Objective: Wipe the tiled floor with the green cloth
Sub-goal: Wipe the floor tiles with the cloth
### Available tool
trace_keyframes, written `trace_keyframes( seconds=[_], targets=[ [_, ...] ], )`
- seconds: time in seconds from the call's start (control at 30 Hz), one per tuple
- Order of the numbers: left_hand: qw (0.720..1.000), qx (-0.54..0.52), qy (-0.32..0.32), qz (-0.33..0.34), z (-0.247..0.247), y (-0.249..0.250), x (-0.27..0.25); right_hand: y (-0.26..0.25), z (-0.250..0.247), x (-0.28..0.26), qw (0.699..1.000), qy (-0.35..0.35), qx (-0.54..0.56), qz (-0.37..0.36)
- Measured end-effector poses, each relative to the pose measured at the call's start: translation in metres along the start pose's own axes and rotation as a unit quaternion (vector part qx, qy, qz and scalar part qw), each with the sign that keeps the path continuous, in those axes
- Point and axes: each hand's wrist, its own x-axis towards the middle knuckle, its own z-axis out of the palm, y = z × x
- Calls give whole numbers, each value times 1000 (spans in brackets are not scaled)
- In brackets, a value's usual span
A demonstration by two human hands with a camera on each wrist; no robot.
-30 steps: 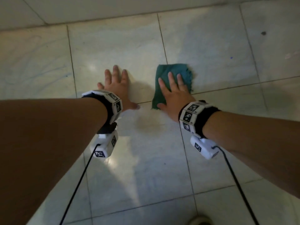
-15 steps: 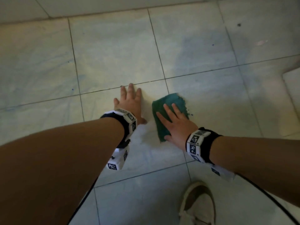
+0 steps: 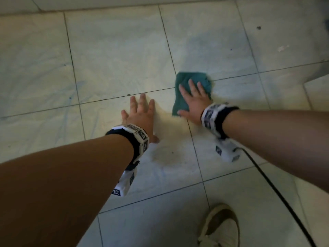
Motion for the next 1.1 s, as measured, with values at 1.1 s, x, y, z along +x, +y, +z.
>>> trace_keyframes(
  seconds=[1.1],
  targets=[
    [1000, -10, -21, 0, 0, 0, -2, 74, -20, 29, 978, 44, 89, 186]
  ],
)
